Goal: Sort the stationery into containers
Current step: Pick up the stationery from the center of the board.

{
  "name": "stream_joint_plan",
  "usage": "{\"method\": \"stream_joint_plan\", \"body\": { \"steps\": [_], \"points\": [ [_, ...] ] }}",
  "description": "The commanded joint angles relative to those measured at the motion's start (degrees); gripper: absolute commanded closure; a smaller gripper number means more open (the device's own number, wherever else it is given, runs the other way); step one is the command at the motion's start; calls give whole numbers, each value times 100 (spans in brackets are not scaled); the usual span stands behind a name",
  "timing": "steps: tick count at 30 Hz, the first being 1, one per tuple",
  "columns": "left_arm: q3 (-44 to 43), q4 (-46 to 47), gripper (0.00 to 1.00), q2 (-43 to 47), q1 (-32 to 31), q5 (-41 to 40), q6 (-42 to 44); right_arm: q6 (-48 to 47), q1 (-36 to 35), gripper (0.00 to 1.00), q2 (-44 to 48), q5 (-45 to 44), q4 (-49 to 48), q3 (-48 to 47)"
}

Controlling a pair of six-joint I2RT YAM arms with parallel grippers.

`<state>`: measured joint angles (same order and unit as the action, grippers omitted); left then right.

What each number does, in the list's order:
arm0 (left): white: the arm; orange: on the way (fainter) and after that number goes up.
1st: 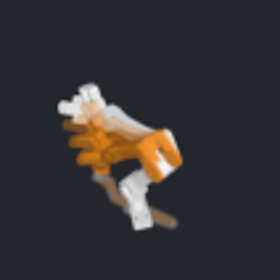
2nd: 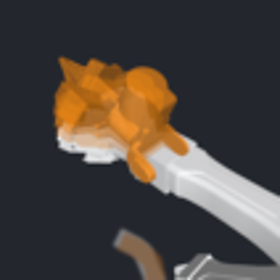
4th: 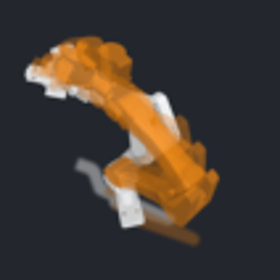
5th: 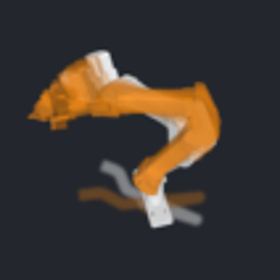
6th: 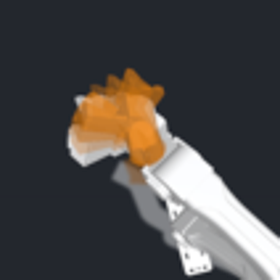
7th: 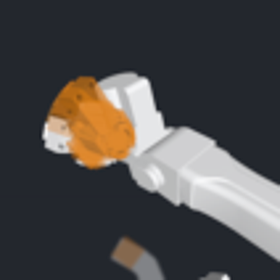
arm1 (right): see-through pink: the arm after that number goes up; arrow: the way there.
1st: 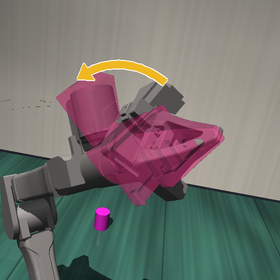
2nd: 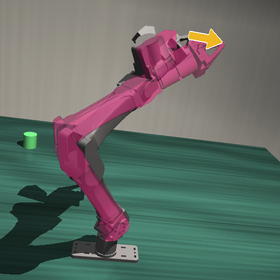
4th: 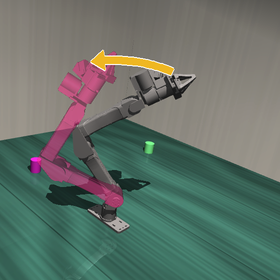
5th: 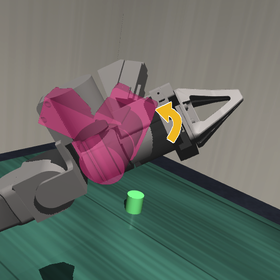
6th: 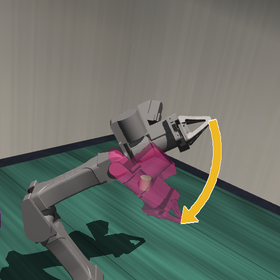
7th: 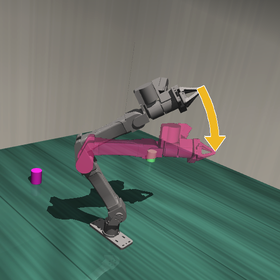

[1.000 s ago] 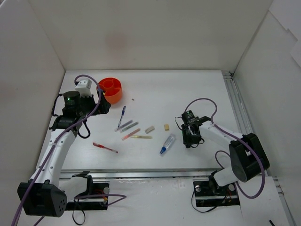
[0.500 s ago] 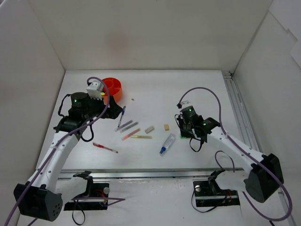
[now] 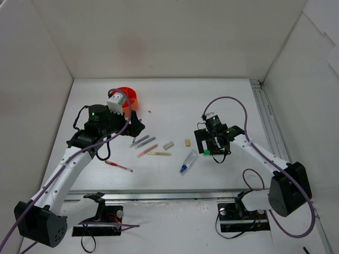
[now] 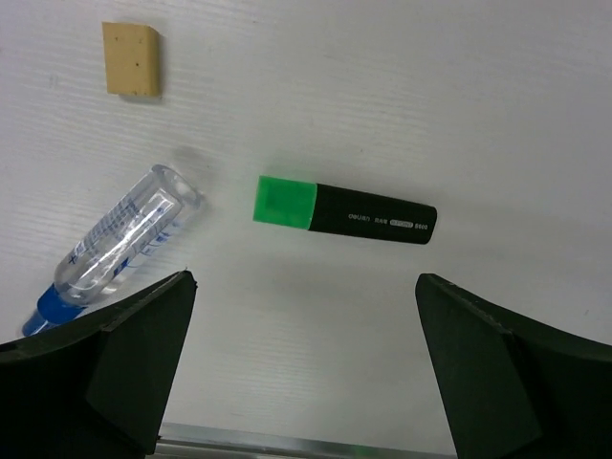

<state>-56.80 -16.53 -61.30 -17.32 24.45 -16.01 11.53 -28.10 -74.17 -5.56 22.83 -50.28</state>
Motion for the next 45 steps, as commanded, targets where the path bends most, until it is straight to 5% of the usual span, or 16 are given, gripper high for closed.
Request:
{"method": "stream_joint_plan", "body": {
  "steps": [1,9,23,35,38,39,42,45],
  "points": [
    [-288,186,0,-5,-105,-150,247,-650,32,2,-510,-112,55,-499],
    [-200,221,0,-49,-105,-204,546,-2232,15,2,-1546,-455,476,-764],
    [-543,186,0,-629,-105,-283,845,-2550,691,2,-2426,-77,573,-957],
    [-868,151,0,-1051,-105,-387,880,-2972,1596,15,-2883,1364,591,-1476],
    [-921,115,0,-1069,-105,-432,889,-2964,1702,36,-2875,1628,600,-1449],
    [-965,107,0,-1077,-105,-423,898,-2911,1728,56,-2840,1672,600,-1423],
    [-1052,63,0,-1121,-105,-414,907,-2850,1790,79,-2805,1708,591,-1379],
    [-1044,28,0,-1104,-105,-441,915,-2770,1790,87,-2778,1699,591,-1335]
  ]
}}
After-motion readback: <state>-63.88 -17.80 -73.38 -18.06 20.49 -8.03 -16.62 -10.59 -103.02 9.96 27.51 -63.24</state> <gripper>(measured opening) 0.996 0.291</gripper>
